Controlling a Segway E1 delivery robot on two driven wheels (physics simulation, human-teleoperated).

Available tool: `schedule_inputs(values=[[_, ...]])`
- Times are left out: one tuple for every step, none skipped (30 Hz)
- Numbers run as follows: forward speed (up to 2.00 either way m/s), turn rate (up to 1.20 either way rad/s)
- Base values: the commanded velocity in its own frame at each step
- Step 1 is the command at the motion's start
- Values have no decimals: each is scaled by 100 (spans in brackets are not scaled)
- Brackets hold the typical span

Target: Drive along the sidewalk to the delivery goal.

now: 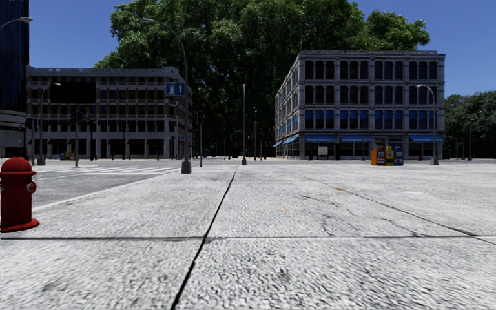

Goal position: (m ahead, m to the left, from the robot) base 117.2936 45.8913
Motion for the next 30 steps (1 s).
schedule_inputs(values=[[200, 0], [200, 0], [200, 0], [200, 0], [200, 0], [200, 0], [200, 0], [200, 0], [200, 0], [200, 0], [200, 0], [200, 0], [200, 0], [200, 0], [200, 0], [200, 0], [200, 0], [200, 0], [200, 0], [200, 0], [200, 0], [200, 0], [200, 0], [200, 0], [200, 0], [200, 0], [200, 0], [200, 0], [200, 0], [200, 0]])
